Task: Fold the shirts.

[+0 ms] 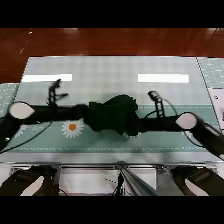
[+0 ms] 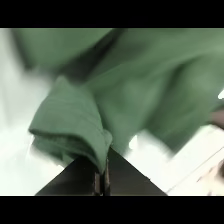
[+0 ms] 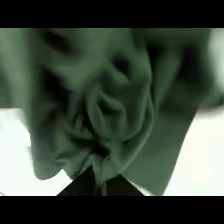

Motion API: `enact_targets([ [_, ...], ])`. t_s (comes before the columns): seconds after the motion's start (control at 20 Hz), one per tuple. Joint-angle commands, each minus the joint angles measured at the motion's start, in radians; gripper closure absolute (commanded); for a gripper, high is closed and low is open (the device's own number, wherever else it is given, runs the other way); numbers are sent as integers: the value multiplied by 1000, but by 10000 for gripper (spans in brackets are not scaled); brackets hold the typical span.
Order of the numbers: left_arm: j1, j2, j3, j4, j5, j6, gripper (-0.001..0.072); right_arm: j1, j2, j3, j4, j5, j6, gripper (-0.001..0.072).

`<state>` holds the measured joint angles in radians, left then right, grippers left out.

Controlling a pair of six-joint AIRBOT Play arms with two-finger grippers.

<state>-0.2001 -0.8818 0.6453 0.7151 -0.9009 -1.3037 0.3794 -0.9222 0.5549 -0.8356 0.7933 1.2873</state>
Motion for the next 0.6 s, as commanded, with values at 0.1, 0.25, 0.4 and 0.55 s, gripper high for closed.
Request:
enact_targets([
  [0.1,260,230,364,0,3,10,682,-220,316,280,-364,96,53,672],
  [0.25,436,303,564,-4,3,9,681,-349,436,460,-512,-9,54,673],
  [0.4,492,332,721,-21,3,9,681,-426,461,616,-515,-39,54,673],
  [0.55,492,335,879,-85,3,9,682,-433,460,751,-505,-98,54,673],
])
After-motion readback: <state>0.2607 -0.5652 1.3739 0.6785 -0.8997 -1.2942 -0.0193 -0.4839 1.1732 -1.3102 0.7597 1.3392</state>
